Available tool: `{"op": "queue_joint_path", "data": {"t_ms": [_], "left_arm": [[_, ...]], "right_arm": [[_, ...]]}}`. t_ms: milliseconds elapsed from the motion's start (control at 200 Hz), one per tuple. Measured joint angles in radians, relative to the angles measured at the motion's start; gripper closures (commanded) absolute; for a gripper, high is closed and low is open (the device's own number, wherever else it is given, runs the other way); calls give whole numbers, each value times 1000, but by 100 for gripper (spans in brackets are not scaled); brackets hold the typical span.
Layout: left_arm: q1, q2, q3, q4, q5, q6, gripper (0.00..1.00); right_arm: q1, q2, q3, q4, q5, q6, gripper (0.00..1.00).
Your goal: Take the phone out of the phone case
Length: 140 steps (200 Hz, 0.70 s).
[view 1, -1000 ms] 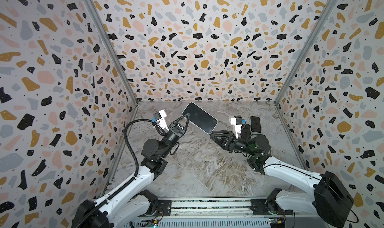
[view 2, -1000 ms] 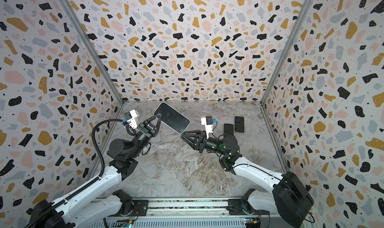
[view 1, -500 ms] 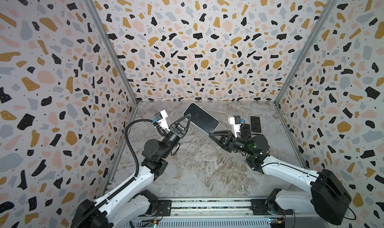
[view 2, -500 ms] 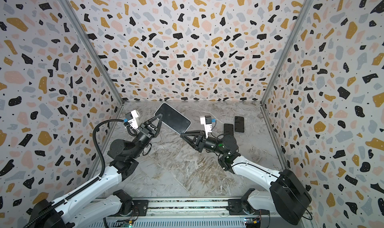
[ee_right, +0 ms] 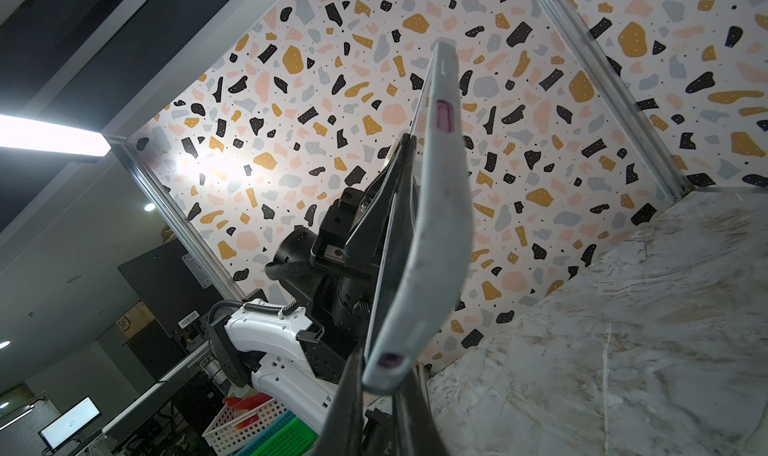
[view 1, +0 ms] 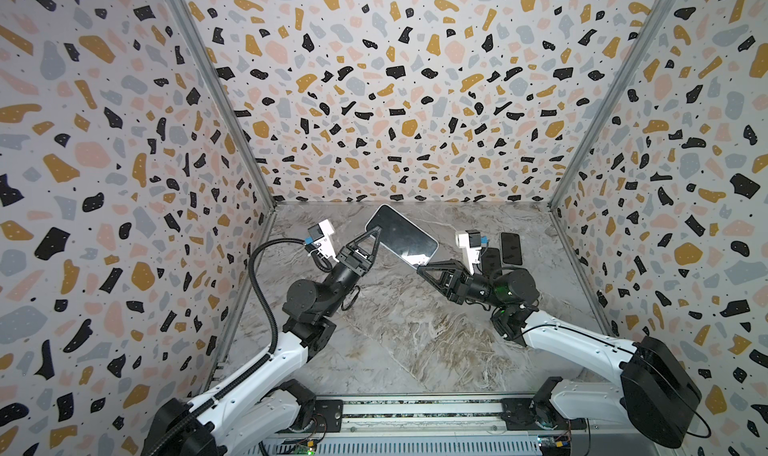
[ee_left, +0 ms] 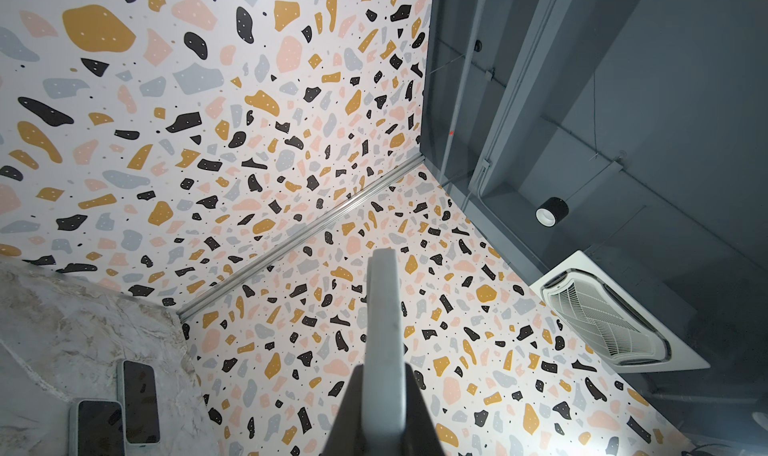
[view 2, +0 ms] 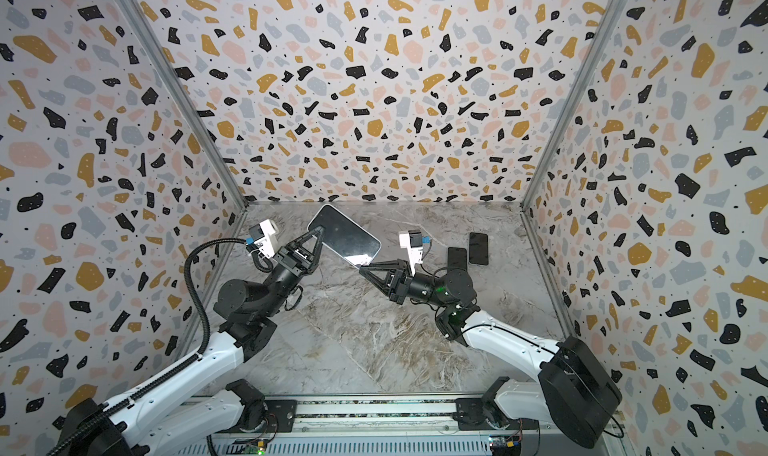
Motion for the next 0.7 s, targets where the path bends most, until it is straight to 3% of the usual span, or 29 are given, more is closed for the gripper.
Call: {"op": "queue_joint_path", "data": {"t_ms": [240,701], "left_arm": [[-1,0,40,-111,2,-7,100],[-2,47,130,-288,47,-50,100]], "right_arm": [[0,-26,-8,-59,6,-79,100],[5,-137,-8,-306,60,-354,100]]}}
